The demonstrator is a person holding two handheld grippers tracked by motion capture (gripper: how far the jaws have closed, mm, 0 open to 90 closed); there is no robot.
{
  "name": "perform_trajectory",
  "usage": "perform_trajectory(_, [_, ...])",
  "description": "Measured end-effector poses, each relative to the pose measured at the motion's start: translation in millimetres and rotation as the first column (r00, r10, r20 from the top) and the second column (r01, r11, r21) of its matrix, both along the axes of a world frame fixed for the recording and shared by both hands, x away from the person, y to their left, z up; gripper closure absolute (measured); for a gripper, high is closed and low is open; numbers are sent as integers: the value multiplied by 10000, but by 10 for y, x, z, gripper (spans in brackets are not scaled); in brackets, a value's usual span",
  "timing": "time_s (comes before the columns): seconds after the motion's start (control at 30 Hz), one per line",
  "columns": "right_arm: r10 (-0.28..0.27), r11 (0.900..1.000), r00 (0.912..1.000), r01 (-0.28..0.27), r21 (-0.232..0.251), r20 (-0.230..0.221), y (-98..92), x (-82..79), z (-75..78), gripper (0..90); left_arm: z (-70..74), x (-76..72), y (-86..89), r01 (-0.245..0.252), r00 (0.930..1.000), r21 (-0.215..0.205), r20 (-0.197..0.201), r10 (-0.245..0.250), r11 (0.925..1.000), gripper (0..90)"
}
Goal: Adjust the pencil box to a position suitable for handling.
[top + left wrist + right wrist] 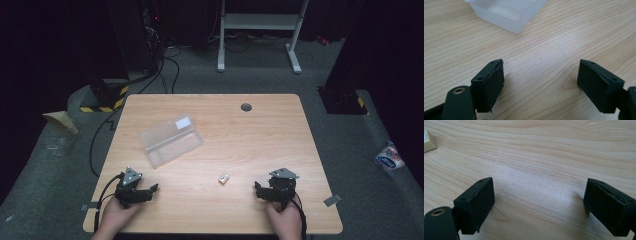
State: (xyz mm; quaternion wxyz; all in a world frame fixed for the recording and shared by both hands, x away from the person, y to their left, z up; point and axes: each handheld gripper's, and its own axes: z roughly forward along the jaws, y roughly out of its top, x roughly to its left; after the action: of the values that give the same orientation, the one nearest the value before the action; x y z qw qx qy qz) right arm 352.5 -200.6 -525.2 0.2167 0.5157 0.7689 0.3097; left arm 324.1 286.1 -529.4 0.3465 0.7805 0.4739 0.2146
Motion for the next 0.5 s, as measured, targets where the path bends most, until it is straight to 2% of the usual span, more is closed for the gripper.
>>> perform_trajectory(0.5, [92,10000,10000,-92,27,-14,-5,-4,1,95,1,-4,-2,-77,10000,35,-18,77,10000,209])
